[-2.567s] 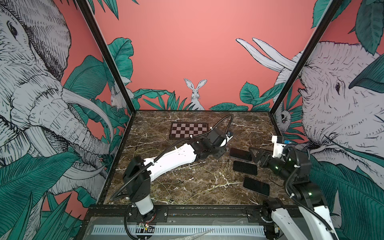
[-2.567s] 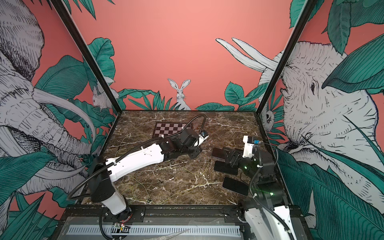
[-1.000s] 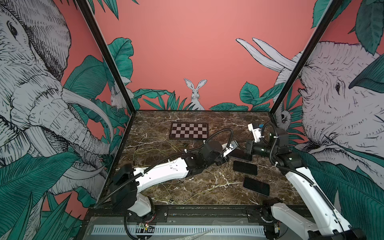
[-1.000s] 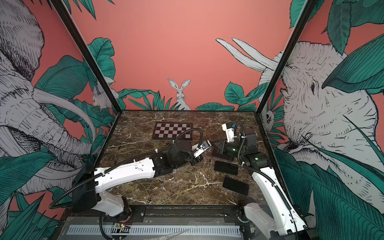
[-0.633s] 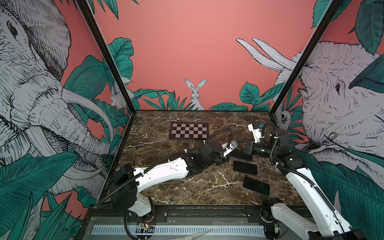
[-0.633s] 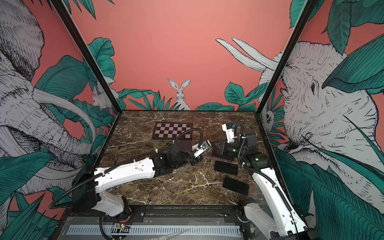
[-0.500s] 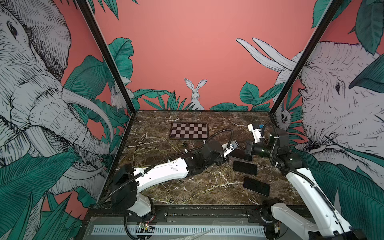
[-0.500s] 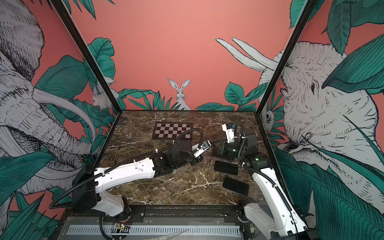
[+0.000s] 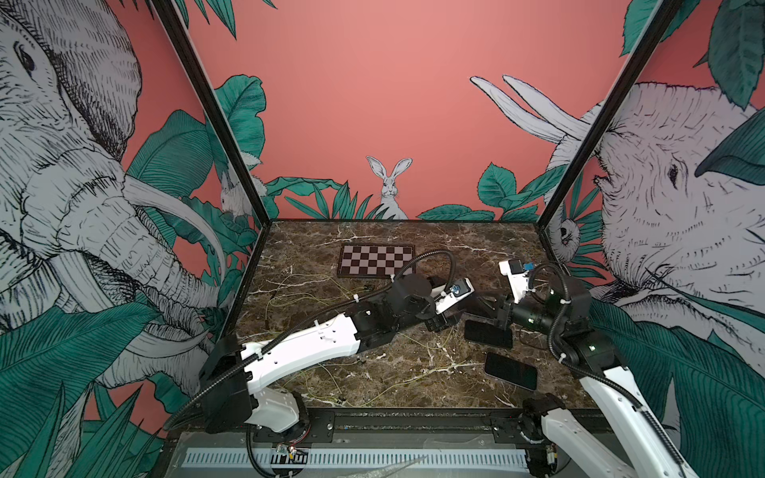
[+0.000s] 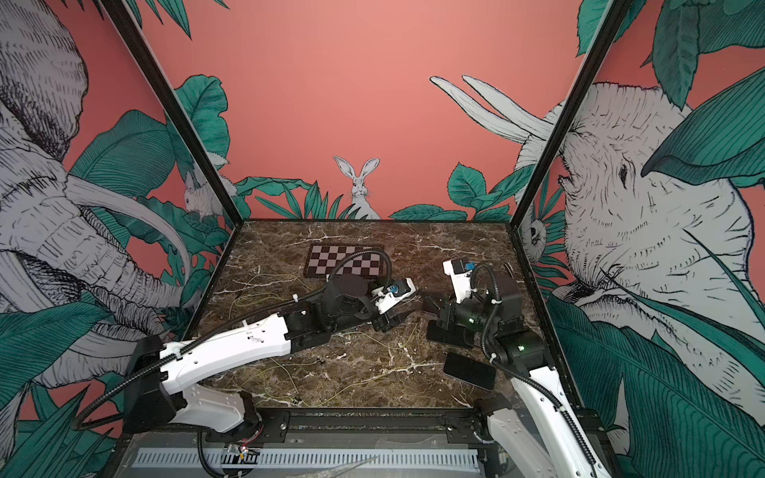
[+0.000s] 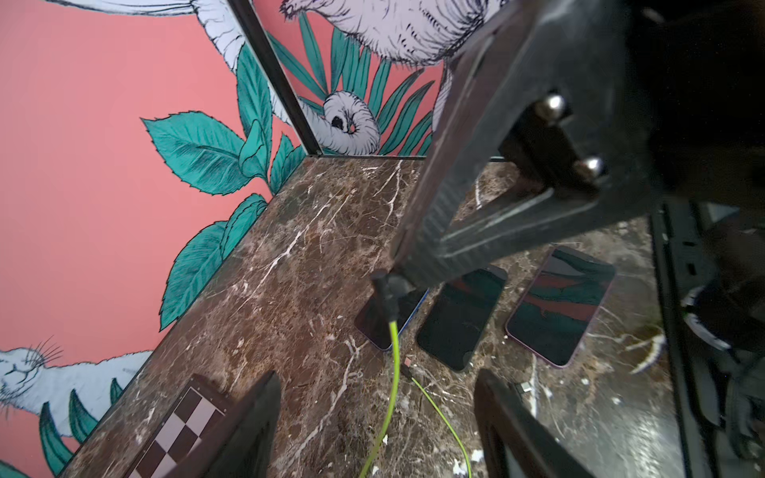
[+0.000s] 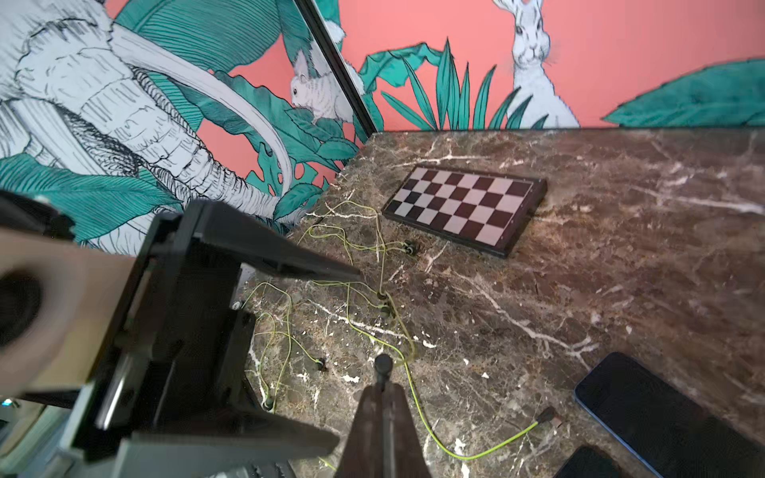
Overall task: Plug wired earphones into phones
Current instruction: Pick up the wired earphone from the center of the board.
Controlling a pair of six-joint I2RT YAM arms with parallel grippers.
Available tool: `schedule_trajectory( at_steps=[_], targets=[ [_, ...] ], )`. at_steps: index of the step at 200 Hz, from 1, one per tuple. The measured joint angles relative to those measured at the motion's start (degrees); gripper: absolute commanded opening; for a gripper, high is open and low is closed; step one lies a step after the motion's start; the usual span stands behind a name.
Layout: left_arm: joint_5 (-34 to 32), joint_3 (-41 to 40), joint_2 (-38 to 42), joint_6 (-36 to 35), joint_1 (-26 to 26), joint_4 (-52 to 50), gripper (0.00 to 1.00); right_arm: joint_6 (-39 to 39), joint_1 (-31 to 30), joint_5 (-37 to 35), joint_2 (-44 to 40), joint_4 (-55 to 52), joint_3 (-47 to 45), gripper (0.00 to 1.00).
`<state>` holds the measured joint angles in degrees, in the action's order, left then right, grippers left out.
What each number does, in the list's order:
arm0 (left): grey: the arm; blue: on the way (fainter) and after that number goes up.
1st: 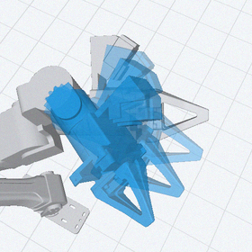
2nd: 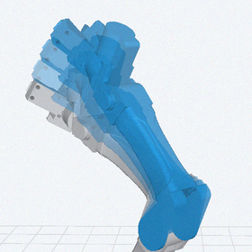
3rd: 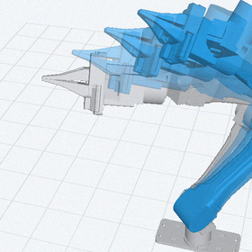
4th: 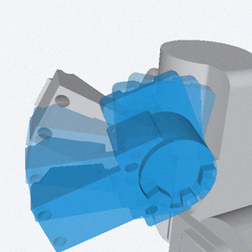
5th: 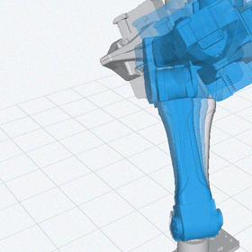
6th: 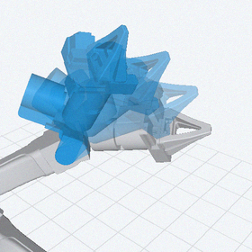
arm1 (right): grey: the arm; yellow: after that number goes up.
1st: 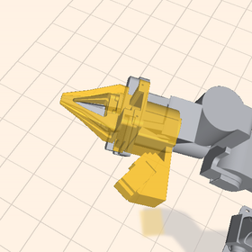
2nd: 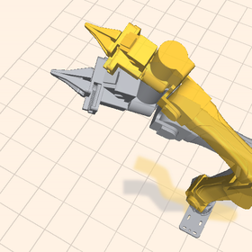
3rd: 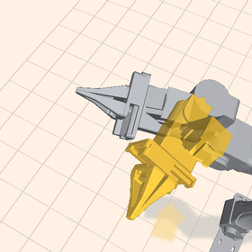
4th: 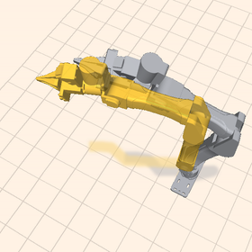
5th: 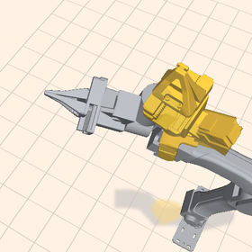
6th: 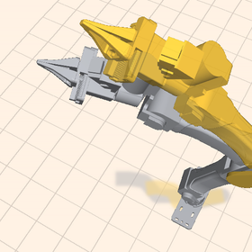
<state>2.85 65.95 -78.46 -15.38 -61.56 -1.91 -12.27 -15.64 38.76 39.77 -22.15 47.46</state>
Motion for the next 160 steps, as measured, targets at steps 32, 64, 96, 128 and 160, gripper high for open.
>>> schedule_trajectory(
  at_steps=[32,64,96,128,160],
  targets=[
    [12.02,-0.15,3.48,0.72,5.22,0.13,0.68,13.07,-0.20,0.44,-4.24,0.17,-0.17,0.00],
    [18.43,-2.82,4.83,-0.39,4.52,3.85,0.63,23.10,-1.16,2.45,-4.22,-0.15,-0.15,0.00],
    [19.98,-6.27,5.09,-4.09,3.02,7.43,0.60,29.05,-2.40,4.98,-3.50,-0.37,-0.17,0.00],
    [17.81,-7.89,5.09,-9.94,0.13,8.72,0.54,34.36,-3.34,7.19,-3.87,-1.20,-0.17,0.00],
    [16.63,-8.24,5.09,-11.69,-0.11,10.03,0.51,39.85,-4.48,7.39,-4.76,-3.96,-0.17,0.00]
  ],
)
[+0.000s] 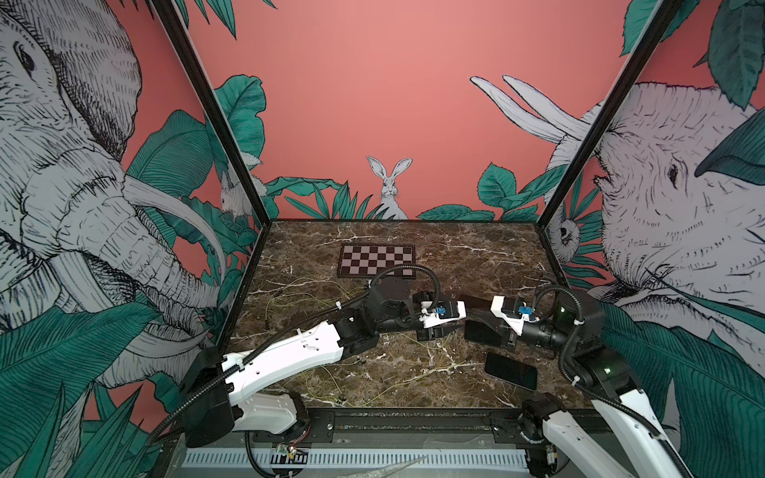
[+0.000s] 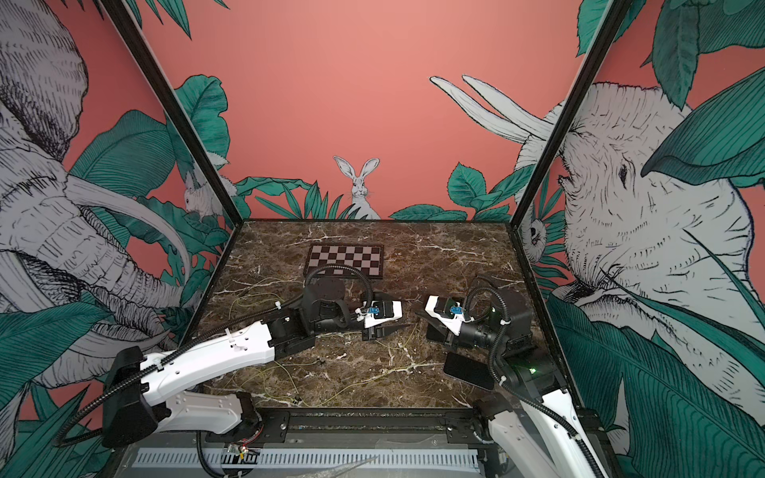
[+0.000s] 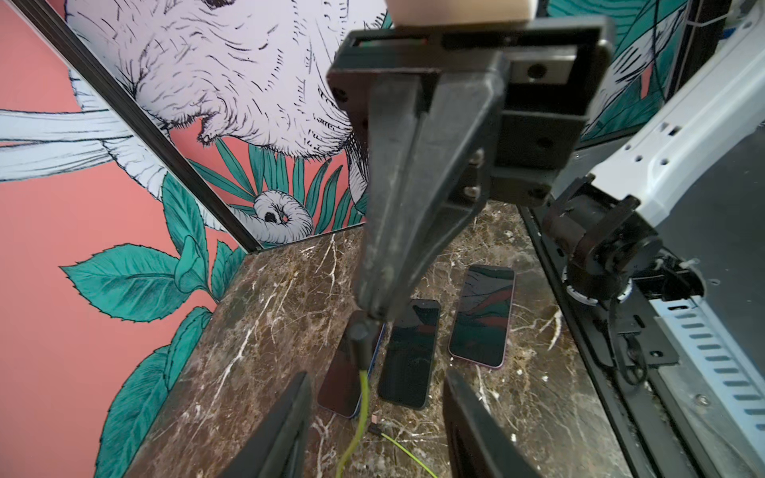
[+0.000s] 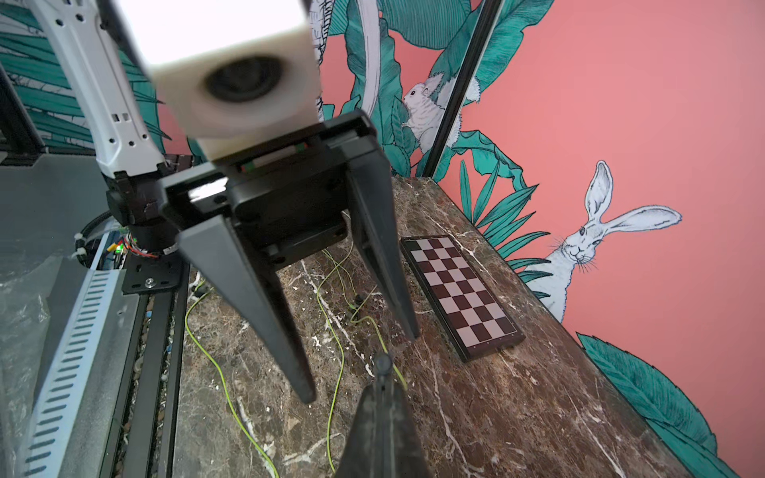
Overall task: Plug wired earphones into phones
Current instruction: Pick up the wired earphone from the center of the board.
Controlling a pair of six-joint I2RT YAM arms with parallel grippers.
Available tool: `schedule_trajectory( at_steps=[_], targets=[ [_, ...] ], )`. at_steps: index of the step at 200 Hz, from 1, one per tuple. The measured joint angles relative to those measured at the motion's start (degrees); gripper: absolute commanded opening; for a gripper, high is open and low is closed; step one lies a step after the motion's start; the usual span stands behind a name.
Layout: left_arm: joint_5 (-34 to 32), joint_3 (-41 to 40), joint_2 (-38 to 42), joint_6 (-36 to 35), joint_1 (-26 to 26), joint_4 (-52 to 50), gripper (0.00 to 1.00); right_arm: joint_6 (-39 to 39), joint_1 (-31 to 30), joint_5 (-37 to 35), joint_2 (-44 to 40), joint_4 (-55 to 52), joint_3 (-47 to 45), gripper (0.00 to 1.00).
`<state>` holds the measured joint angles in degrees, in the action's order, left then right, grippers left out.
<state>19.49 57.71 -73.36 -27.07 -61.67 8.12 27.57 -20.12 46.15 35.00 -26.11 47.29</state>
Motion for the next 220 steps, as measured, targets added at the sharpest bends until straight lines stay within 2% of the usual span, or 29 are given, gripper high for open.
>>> schedule_trajectory(
  at_steps=[32,82,139,191,220],
  targets=[
    [-0.22,-0.15,0.00,-0.48,0.11,1.22,0.41,3.15,-0.76,-0.02,-0.15,-2.05,0.00,0.00],
    [1.57,-0.15,0.00,-0.46,0.04,1.29,0.32,4.72,-0.92,-0.02,-0.22,-2.56,0.00,0.00],
    [3.28,-0.13,-0.59,-0.55,-0.22,1.25,0.28,5.07,-1.05,-0.02,-0.72,-2.51,0.00,0.00],
    [4.07,-0.11,-2.14,-0.39,-0.68,1.31,0.19,5.14,-1.55,0.42,-0.72,-2.49,0.00,0.00],
    [3.87,-0.17,-2.10,0.13,-0.70,2.82,0.21,5.51,-1.60,0.28,-0.72,-2.47,0.00,0.00]
  ],
)
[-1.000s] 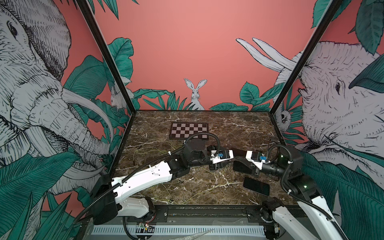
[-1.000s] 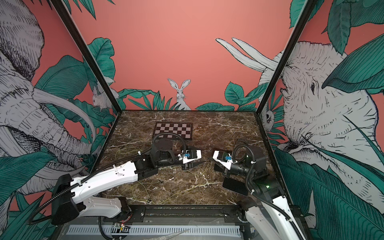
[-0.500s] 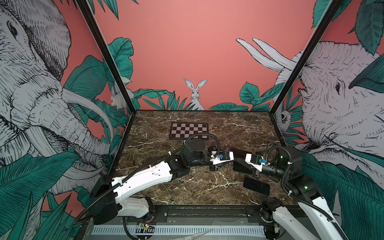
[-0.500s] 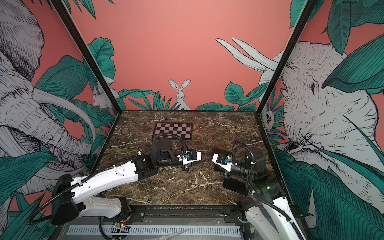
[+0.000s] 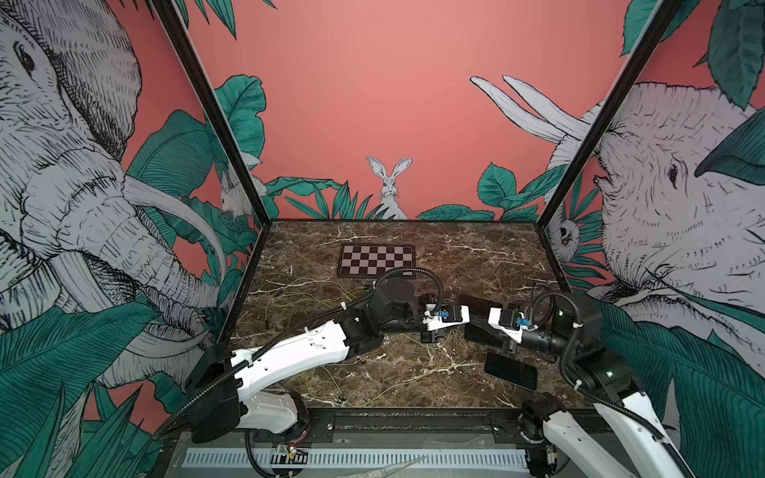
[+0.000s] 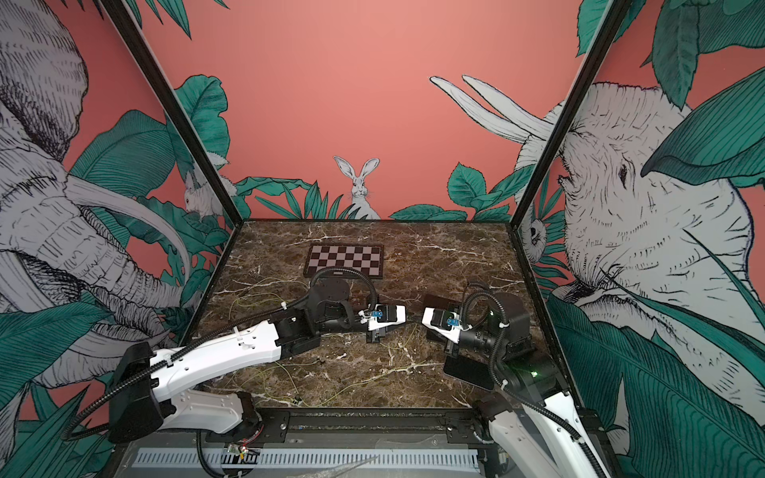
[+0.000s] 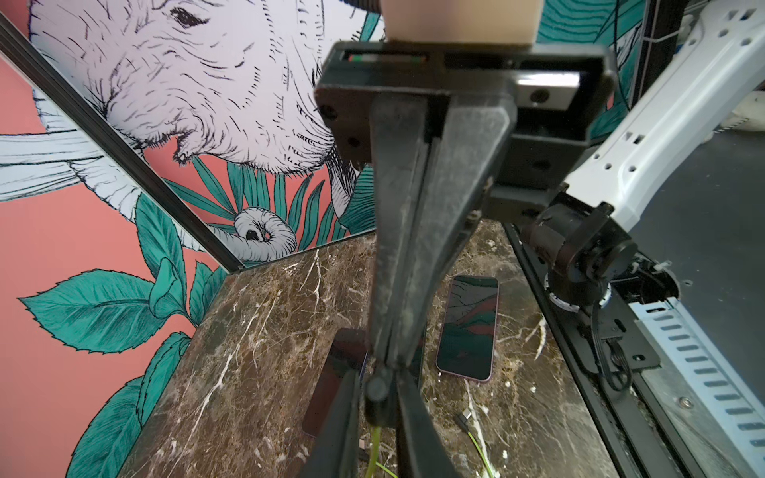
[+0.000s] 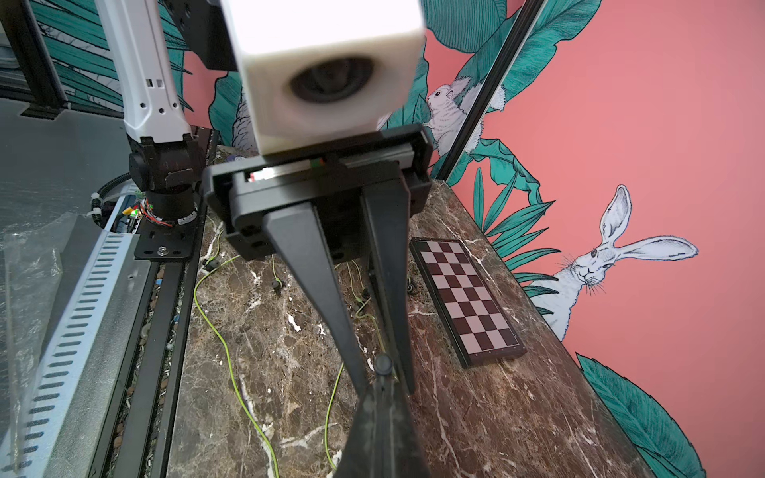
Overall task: Plug wired earphones into phones
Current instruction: Pick up the wired earphone from the center of the board.
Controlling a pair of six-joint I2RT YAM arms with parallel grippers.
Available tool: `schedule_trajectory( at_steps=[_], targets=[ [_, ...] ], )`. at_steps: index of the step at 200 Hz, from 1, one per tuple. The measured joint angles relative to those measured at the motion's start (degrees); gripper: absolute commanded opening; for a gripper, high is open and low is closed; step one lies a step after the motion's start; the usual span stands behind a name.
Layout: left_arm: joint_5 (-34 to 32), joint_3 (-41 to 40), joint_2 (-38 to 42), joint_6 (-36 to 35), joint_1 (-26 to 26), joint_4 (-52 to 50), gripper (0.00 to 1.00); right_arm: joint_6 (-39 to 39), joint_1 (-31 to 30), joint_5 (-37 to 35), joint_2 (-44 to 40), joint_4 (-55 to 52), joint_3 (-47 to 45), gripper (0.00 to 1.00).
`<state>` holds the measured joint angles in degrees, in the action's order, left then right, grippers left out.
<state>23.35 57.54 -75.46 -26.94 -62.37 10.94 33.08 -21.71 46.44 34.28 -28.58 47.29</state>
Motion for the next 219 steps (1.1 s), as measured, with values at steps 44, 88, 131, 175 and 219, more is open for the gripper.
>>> schedule_trajectory(
  at_steps=[44,88,131,175,219],
  targets=[
    [-0.24,-0.39,0.04,0.31,0.00,0.96,0.17,0.52,0.00,-0.37,0.00,-0.09,0.00,0.00],
    [-0.24,-0.70,0.04,0.44,-0.02,0.96,0.17,1.11,-0.04,-0.79,0.07,-0.68,0.00,0.00],
    [-0.48,-1.05,0.24,0.42,-0.02,0.98,0.17,1.68,-0.04,-0.83,0.07,-1.22,0.00,0.00],
    [-0.48,-1.27,0.28,0.42,-0.02,0.98,0.16,1.95,-0.04,-1.03,0.07,-1.75,0.00,0.00],
    [-0.13,-1.27,0.28,0.46,-0.02,0.79,0.06,2.10,-0.04,-1.22,0.07,-1.73,0.00,0.00]
  ],
)
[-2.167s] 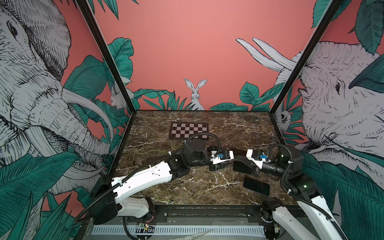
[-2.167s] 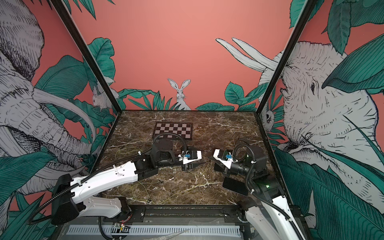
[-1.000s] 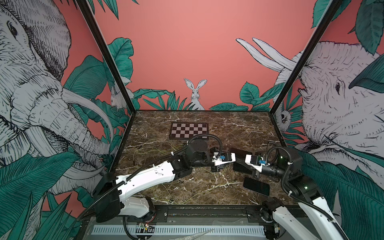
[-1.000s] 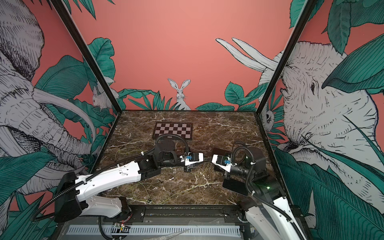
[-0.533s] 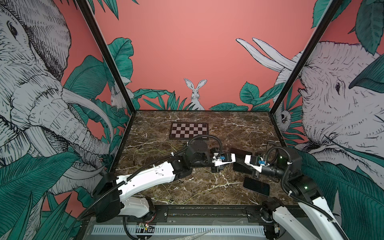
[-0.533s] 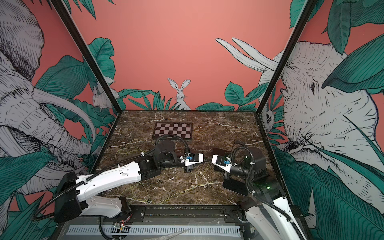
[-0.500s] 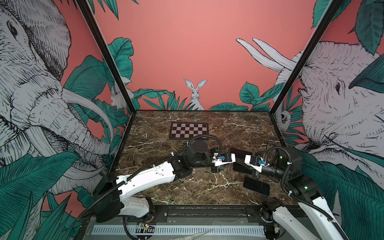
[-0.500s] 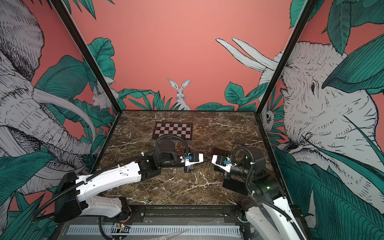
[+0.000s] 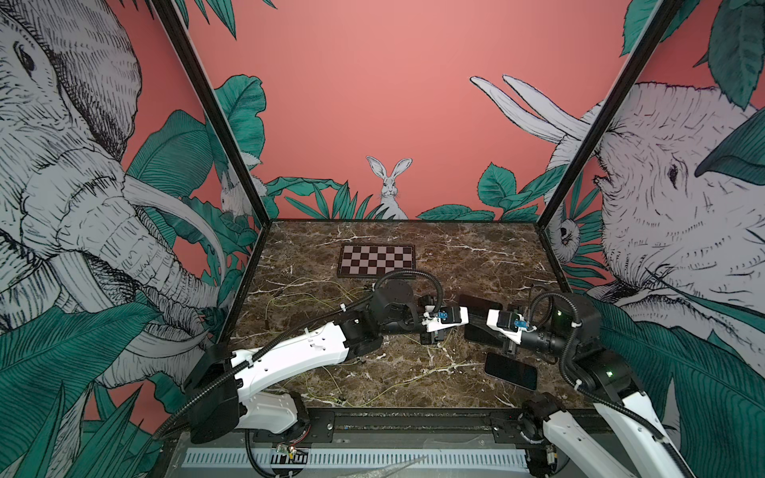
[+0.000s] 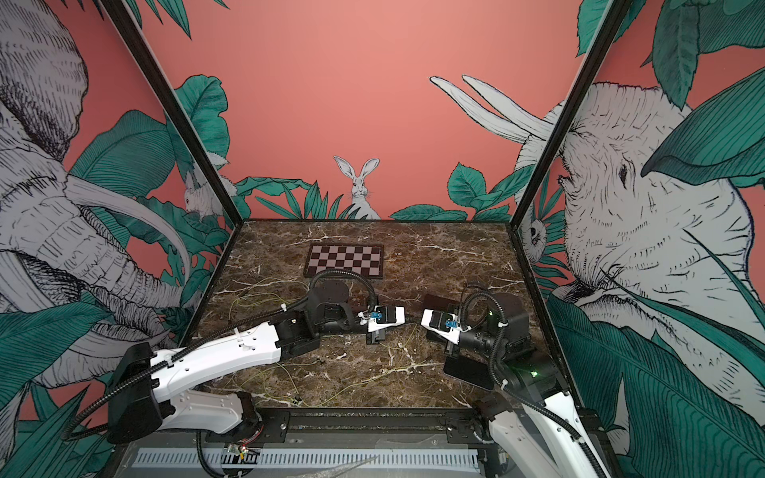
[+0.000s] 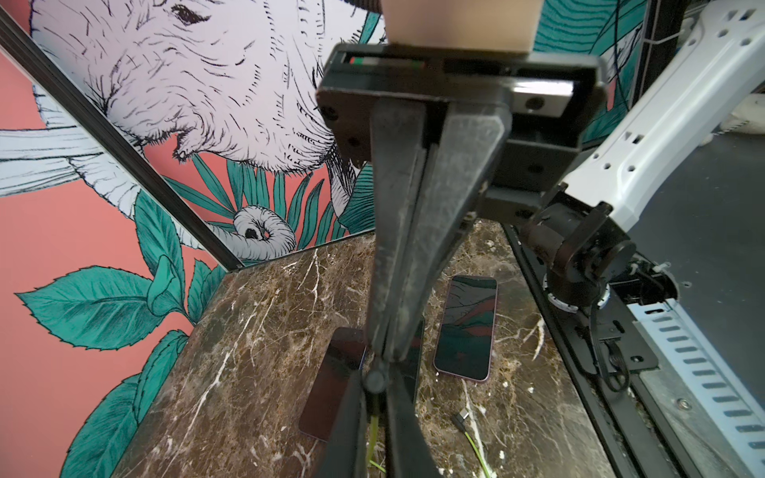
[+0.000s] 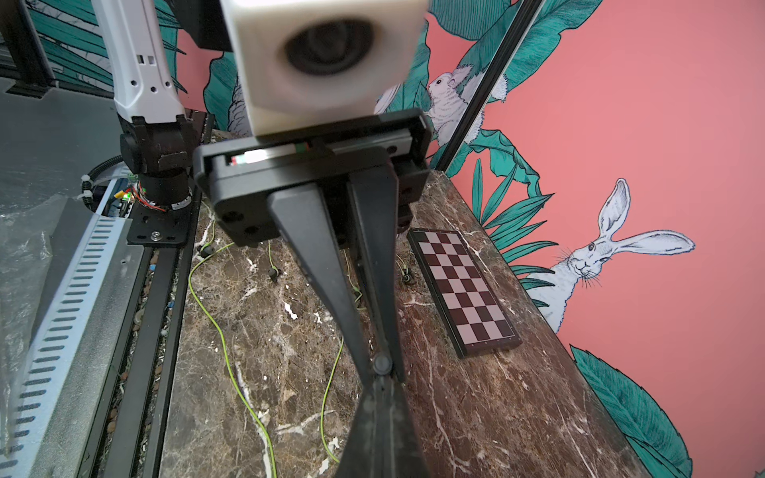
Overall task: Plug wired earphones into phones
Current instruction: Pick up the wired earphone from the center of the board.
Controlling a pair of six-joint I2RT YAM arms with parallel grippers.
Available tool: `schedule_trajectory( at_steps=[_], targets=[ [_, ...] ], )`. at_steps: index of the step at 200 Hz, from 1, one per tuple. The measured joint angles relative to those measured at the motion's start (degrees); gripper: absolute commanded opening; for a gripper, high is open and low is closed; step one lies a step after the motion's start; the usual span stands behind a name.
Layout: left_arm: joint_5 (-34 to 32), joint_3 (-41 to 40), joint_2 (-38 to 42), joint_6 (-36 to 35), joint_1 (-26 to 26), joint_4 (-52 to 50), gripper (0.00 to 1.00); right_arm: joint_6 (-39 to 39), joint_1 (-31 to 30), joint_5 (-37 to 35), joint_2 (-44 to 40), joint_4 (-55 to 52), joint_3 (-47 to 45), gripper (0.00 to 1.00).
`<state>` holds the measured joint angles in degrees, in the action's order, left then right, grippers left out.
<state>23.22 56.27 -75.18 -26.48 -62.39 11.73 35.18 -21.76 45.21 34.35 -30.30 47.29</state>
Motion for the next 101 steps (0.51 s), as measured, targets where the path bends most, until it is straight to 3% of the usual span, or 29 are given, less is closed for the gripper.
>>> schedule_trajectory(
  at_steps=[23,37,50,82,101],
  targets=[
    [0.28,0.00,0.00,0.13,0.00,-0.04,0.00,0.00,-0.02,0.00,0.00,-0.02,0.00,0.00],
    [0.31,0.00,0.00,0.37,0.00,-0.04,0.00,-0.09,-0.02,-0.26,0.07,-0.13,0.00,0.35],
    [-0.22,-0.07,0.09,0.76,0.00,0.07,0.00,0.02,-0.13,-1.44,0.07,-0.68,0.02,0.52],
    [-4.70,-2.86,1.73,2.67,0.46,1.57,0.00,0.94,-0.28,-6.05,1.16,-4.96,2.34,0.57],
    [-4.50,-4.61,2.27,8.11,3.96,1.95,0.00,2.80,-0.28,-9.11,4.07,-9.07,6.32,0.60]
  ],
)
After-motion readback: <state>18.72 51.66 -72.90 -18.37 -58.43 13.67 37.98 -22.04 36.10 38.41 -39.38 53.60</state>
